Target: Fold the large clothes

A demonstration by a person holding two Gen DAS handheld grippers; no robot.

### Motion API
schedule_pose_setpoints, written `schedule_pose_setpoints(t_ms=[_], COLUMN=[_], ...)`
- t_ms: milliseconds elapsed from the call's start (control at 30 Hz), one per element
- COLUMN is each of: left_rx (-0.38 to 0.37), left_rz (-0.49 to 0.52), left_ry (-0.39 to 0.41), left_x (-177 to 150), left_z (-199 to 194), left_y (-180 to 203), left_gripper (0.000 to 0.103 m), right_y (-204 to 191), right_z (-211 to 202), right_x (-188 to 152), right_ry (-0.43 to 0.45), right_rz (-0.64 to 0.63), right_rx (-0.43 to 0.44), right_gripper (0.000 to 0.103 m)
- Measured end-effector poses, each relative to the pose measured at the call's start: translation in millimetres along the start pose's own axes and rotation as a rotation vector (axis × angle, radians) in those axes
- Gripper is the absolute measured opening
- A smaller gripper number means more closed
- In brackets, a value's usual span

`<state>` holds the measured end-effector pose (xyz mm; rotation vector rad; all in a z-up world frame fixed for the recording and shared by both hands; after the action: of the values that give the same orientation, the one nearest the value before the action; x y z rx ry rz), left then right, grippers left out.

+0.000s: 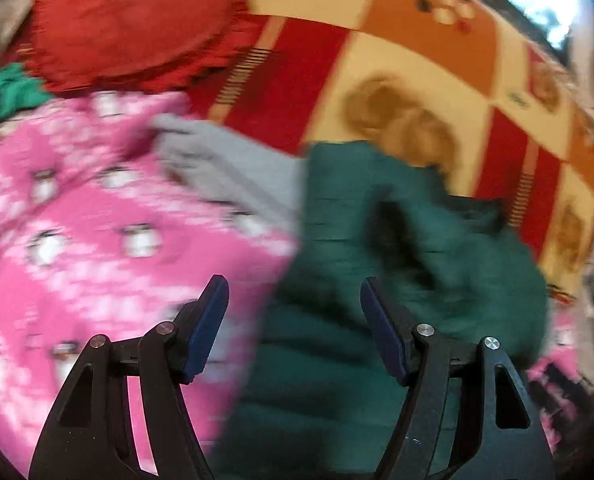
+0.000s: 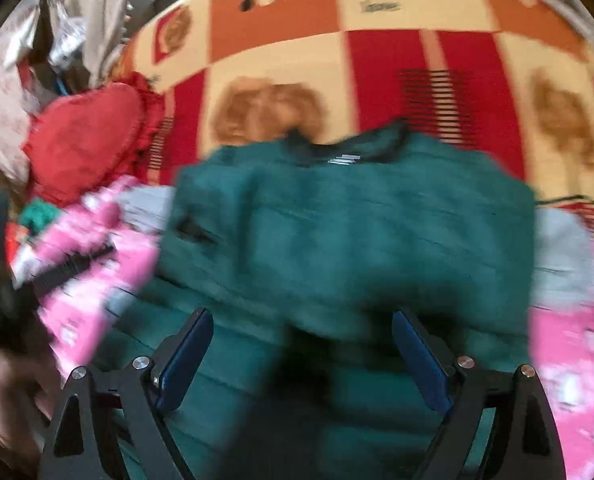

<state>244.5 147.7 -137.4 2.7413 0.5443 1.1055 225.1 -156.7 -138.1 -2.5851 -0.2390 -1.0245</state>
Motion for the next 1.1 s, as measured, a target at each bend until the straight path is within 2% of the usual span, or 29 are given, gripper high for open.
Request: schedule_pose_setpoints(t_ms=[67,100,133,167,233,333,400,433,500,533,567,667,733,767,867,1000,1067,1100], left_rx=[-0.063,-0.095,-0.117,-0.129,-0.149,-0.153,-0.267,-0.349,-0.495,-0.564,-0.589,-0.572,-0.489,-0.444,-0.394,-0.450,-0.514,-0.543], left_rz=[0.037,0.061,0.093,0.122,0.164,0.148,0.119,0.123,0.169,0.192,0.204,0.202,0.159,0.138,0.122,0.122,0.151,0.182], left_ry=[-0.018,-0.023,-0.016,0.002,0.022,-0.039,-0.090,-0.134,-0.230,-0.237,-0.223,-0.145,-0.100,-0.091,-0.105,-0.140,-0.143,-0.130], left_x=[7,9,12,15,18,18,11,7,-1,-4,-4,3,10,12,12,9,7,6], left_z=[6,8,10,11,20,52,62,62,56,46,37,18,19,24,40,52,48,41], left_y=[27,42,59,74,96,103,95,92,92,90,86,74,62,56,52,58,71,75], left_gripper=[0.069,0.069,0.069,0.069,0.069,0.070,0.070,0.070,0.070,0.070,0.070,0.070,0.070,0.070,0.070,0.070,0.070,0.056], right_y=[20,31,40,48,51,42,33,29,24,24,24,25,26,28,29,28,28,28], right_z=[-1,3,13,20,27,29,30,30,31,32,34,38,37,36,36,35,34,35], right_x=[-23,-33,-40,-45,-49,-49,-50,-50,-49,-49,-48,-46,-47,-47,-49,-51,-54,-54], right_ry=[0.023,0.005,-0.063,-0.124,-0.140,-0.148,-0.162,-0.164,-0.175,-0.179,-0.184,-0.192,-0.191,-0.190,-0.190,-0.193,-0.195,-0.195], right_rz=[0.031,0.060,0.098,0.134,0.149,0.092,0.039,0.019,0.000,-0.001,0.002,0.017,0.018,0.017,0.017,0.011,0.007,0.007], right_rx=[-0.031,-0.041,-0.059,-0.055,-0.001,-0.012,-0.020,-0.029,-0.033,-0.035,-0.036,-0.032,-0.031,-0.030,-0.028,-0.036,-0.039,-0.041], right_gripper=[0.089,0.089,0.089,0.089,0.089,0.089,0.089,0.089,0.089,0.089,0.089,0.090,0.090,0.090,0.090,0.091,0.091,0.092])
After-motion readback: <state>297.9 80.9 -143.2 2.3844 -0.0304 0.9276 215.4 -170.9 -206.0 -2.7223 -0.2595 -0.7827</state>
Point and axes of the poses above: each gripper's, at about its wrist camera, not at the fingertips, and z roughly the way its jaws point, y to its right, x to its top, the point moved 2 cm from there along z, roughly the way its jaws point, and after that the axes turned 7 degrees about x, right-handed, at the moved point
